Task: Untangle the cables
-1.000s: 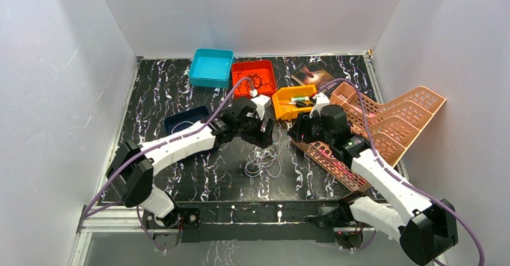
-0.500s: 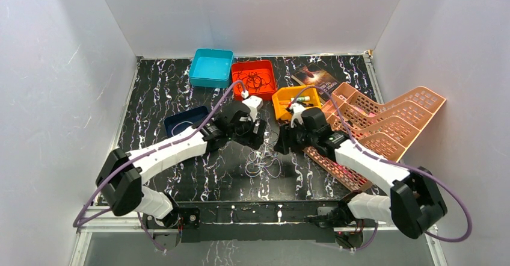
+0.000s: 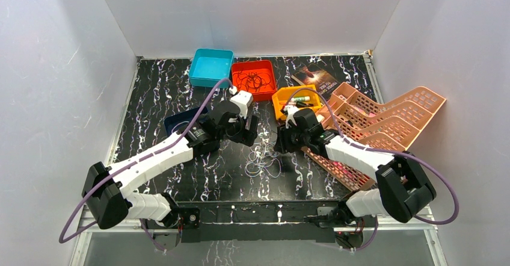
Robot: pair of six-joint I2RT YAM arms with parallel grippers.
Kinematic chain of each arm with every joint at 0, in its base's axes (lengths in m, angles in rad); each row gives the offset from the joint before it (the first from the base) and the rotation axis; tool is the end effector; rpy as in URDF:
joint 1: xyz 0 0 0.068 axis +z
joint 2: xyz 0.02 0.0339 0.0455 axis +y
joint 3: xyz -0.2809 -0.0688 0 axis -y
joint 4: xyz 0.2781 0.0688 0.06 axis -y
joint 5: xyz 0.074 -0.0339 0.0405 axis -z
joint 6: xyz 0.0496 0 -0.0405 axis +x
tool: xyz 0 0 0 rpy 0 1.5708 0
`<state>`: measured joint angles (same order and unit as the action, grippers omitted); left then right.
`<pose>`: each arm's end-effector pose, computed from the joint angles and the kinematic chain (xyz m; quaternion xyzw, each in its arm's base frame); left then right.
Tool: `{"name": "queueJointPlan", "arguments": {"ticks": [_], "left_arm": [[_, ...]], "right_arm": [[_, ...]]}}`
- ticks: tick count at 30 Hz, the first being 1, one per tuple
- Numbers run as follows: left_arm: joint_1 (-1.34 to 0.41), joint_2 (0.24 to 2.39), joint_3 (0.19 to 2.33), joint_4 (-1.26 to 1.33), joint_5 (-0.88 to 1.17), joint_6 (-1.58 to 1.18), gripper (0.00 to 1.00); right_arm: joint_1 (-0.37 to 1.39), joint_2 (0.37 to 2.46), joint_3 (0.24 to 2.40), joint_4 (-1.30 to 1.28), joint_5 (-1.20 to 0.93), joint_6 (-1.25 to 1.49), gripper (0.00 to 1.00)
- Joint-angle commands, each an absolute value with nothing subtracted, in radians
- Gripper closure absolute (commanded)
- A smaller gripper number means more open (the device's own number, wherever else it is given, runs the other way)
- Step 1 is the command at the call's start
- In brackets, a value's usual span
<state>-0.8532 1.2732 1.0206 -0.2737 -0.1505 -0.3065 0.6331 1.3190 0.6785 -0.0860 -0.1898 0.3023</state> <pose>0.2215 -0.2424 0.3088 0.1972 0.8423 -0.2180 0.4518 0.2368 0.1854 0.1859 -0.1878 0.8893 0.2610 0.3251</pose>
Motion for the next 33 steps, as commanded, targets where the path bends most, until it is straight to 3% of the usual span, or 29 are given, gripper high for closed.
{"name": "queueJointPlan", "arguments": {"ticks": [1,7,14,21,28,33], "left_arm": [[-0.857,1.239,1.014,-0.299,-0.15,-0.297,0.21],[-0.857,1.22,1.008,-0.307,-0.149,-0.294,0.21],[-0.857,1.203,1.003,-0.309,-0.162,-0.295,0.21],[-0.857,1.183,0.999,-0.299,-0.187,-0.282,0.2],[-0.857,1.139,0.993,-0.263,-0.129,-0.25,0.18],[-0.857,1.052,0.942,-0.139,-0.078,-0.233,0.1]], "right_arm": [[0.632,1.332,0.693,0.017,-0.212,0.303,0.55],[0.633,1.332,0.662,0.098,-0.194,0.326,0.61],[0.633,1.316,0.66,0.111,-0.18,0.309,0.85],[0.633,1.298,0.679,0.06,-0.231,0.268,1.0],[0.633,1.213,0.753,-0.043,-0.311,0.25,1.0],[0.632,1.17,0.846,-0.108,-0.392,0.24,1.0]]}}
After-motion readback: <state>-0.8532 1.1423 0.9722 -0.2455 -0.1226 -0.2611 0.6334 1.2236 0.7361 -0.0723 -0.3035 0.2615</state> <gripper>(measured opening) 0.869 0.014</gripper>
